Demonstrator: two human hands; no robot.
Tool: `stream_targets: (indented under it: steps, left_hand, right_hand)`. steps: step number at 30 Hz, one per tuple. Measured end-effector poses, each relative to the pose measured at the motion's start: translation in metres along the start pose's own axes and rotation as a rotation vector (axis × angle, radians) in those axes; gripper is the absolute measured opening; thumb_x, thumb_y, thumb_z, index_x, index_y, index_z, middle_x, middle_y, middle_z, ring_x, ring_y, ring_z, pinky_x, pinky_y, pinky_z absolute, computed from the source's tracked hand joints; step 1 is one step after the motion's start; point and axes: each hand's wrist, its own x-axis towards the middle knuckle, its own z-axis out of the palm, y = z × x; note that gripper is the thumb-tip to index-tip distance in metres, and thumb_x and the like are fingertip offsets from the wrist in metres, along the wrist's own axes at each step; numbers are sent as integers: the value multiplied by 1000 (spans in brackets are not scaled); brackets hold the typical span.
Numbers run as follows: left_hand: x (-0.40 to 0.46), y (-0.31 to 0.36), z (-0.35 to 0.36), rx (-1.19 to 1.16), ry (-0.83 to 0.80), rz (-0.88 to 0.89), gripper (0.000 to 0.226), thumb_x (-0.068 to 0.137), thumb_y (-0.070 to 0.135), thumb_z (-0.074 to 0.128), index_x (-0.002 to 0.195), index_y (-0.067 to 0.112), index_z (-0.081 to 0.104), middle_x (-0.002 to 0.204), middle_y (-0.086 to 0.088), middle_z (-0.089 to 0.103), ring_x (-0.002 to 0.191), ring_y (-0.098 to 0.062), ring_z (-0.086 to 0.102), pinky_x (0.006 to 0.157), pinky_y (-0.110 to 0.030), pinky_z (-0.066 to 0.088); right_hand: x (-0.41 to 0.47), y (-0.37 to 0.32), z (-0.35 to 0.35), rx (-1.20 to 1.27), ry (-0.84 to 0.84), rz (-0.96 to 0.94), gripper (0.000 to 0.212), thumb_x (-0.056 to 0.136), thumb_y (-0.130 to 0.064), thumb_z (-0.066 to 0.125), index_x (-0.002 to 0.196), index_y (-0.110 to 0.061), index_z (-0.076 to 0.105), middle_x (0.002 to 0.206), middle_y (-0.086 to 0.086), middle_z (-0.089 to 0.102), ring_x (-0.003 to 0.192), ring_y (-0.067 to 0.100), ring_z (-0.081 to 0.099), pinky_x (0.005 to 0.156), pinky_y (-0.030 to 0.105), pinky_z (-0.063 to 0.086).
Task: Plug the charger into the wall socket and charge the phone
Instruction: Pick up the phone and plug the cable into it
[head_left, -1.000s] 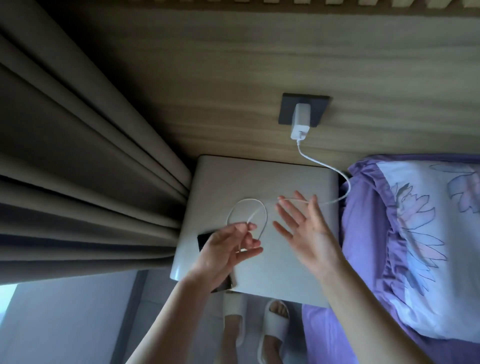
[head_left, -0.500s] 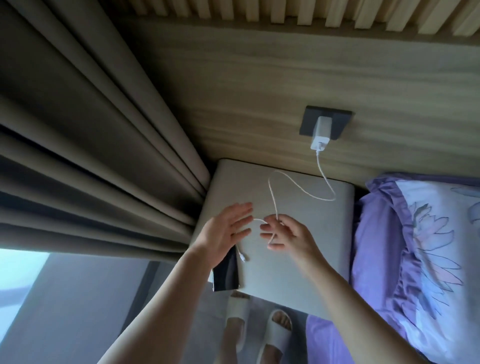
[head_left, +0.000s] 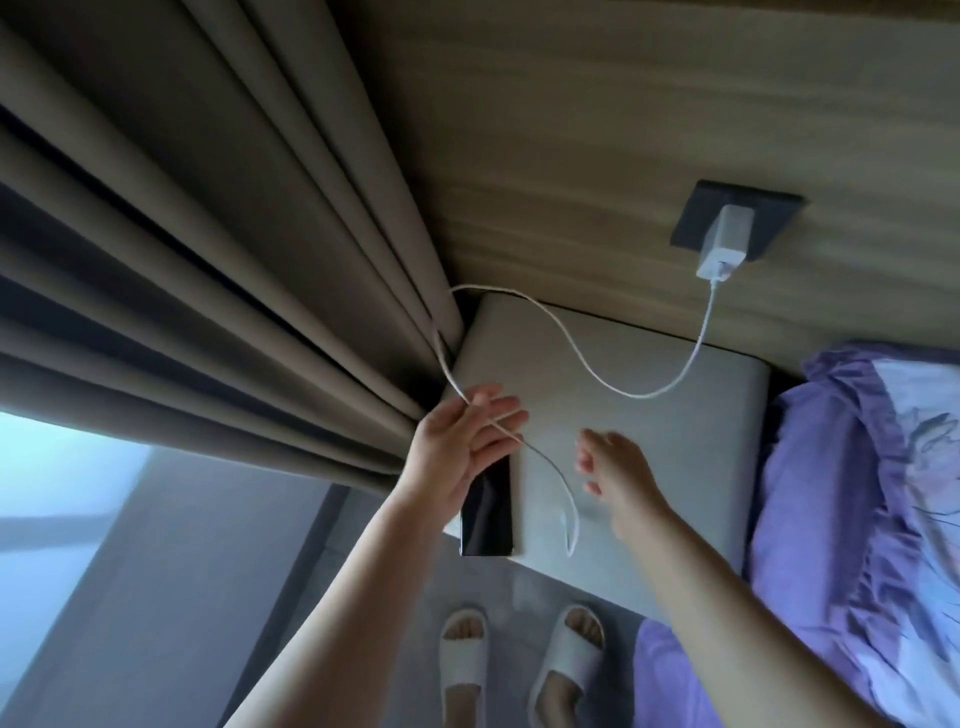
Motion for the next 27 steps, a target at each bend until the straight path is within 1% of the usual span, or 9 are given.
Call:
stream_targets:
  steps: [3, 6, 11, 13, 16, 19, 21, 23, 27]
  left_hand:
    - [2, 4, -16, -122, 33, -73, 19, 99, 12, 42, 104, 9, 60, 81, -3, 78, 77, -18, 75, 62, -27, 60]
    - [1, -5, -29, -11, 61, -156, 15, 98, 12, 46, 106, 9, 58, 81, -6, 77, 72, -19, 75, 56, -26, 59]
    - [15, -16, -50, -57, 132, -234, 9, 96, 11, 50, 99, 4, 56, 86, -15, 70, 66, -20, 74, 54, -28, 60]
    - [24, -19, -53, -73, 155, -268, 10, 97, 7, 49, 104, 1, 52, 86, -17, 68, 62, -20, 74, 53, -29, 60]
    - [38, -21, -54, -23, 203, -272, 12, 98, 5, 46, 107, 0, 50, 83, -15, 65, 62, -21, 71, 61, -33, 59]
    - [49, -22, -54, 109, 141, -279, 23, 99, 11, 46, 121, 5, 49, 94, -15, 63, 83, -27, 67, 77, -38, 54]
    - [47, -28, -48, 399, -25, -333, 32, 99, 22, 46, 130, 14, 47, 110, -11, 60, 101, -24, 60, 90, -37, 46]
    - [34, -39, -40, 733, -252, -406, 35, 99, 31, 44, 130, 18, 50, 120, -6, 61, 108, -18, 55, 86, -29, 41]
    - [7, -61, -44, 958, -575, -567, 41, 97, 42, 41, 128, 21, 57, 127, 1, 65, 112, -5, 53, 84, -21, 39]
  right_hand:
    - [-8, 32, 14, 466, -92, 467, 45, 89, -42, 57, 88, 2, 46, 86, 21, 54, 69, 28, 58, 69, 40, 52]
    - [-10, 37, 19, 896, -287, 543, 40, 88, -33, 59, 88, 3, 43, 121, 38, 50, 89, 44, 66, 76, 50, 60]
    - [-21, 46, 27, 403, -574, 258, 44, 91, -41, 50, 113, -4, 58, 103, 22, 72, 92, 32, 71, 94, 46, 50]
    - [-30, 57, 25, 280, -646, 132, 37, 87, -32, 58, 115, -7, 61, 92, 11, 73, 81, 22, 69, 88, 37, 53]
    - [-42, 83, 18, 185, -514, 56, 23, 87, -12, 59, 110, -12, 66, 83, 5, 69, 74, 15, 64, 75, 26, 56]
    - [-49, 110, 23, 421, -351, 113, 22, 88, 0, 54, 95, -10, 72, 81, 6, 72, 72, 14, 68, 71, 32, 60]
    - [-48, 117, 29, 774, -241, 148, 20, 84, 2, 55, 90, -9, 71, 76, 5, 73, 68, 14, 70, 67, 36, 62]
    - [-42, 118, 34, 1044, -133, 154, 21, 89, 2, 48, 89, -8, 67, 71, 4, 74, 67, 13, 72, 62, 37, 62]
    - [-27, 115, 37, 1329, 7, 170, 38, 96, 2, 39, 71, -6, 66, 59, 5, 73, 59, 14, 73, 54, 36, 62]
